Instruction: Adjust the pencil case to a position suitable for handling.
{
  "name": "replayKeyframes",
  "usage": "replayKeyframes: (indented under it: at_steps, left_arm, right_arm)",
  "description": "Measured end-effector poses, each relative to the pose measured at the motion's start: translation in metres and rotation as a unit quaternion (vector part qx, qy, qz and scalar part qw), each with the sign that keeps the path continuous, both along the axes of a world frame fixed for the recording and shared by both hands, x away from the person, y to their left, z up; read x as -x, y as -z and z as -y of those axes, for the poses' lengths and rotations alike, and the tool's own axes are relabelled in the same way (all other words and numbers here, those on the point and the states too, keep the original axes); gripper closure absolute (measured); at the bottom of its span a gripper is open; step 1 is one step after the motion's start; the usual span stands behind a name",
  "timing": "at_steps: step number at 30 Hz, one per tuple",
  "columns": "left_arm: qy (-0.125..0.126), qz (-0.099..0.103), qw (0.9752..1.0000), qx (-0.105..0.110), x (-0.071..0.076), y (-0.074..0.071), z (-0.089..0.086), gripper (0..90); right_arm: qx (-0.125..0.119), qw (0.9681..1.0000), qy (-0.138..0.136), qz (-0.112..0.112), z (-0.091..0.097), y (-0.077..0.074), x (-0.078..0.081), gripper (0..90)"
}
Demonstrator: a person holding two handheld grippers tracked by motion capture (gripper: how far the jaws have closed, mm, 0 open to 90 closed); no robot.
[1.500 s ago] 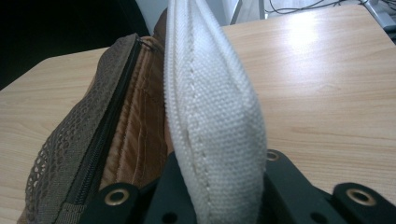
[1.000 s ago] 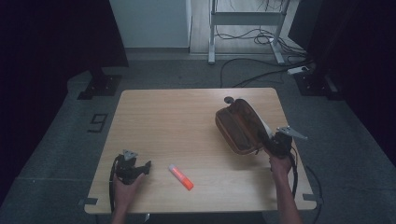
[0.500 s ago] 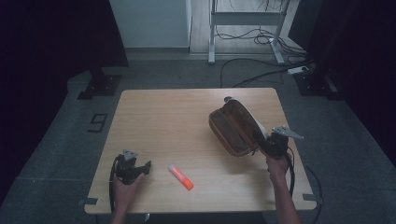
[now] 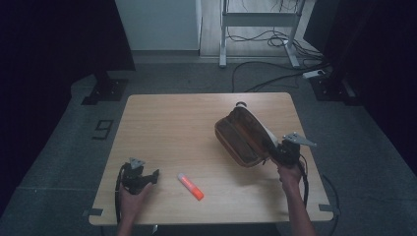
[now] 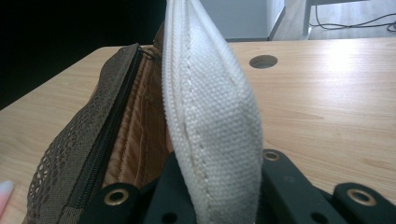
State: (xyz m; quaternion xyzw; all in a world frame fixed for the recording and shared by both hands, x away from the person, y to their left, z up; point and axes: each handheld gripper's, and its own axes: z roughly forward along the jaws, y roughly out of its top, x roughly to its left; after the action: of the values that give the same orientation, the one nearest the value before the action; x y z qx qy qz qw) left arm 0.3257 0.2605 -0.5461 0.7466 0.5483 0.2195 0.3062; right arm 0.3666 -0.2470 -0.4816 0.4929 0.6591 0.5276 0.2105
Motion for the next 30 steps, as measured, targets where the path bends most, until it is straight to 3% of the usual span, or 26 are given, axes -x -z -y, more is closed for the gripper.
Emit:
replayKeyframes:
  at_steps: [30]
  left_arm:
    - [0.000,0.000,1.0000,0.000,0.000,0.000,0.000,22.2]
  right_arm:
    - [0.019,0.9974,-0.067,-0.018,-0.037,0.015,-0.002,82.6]
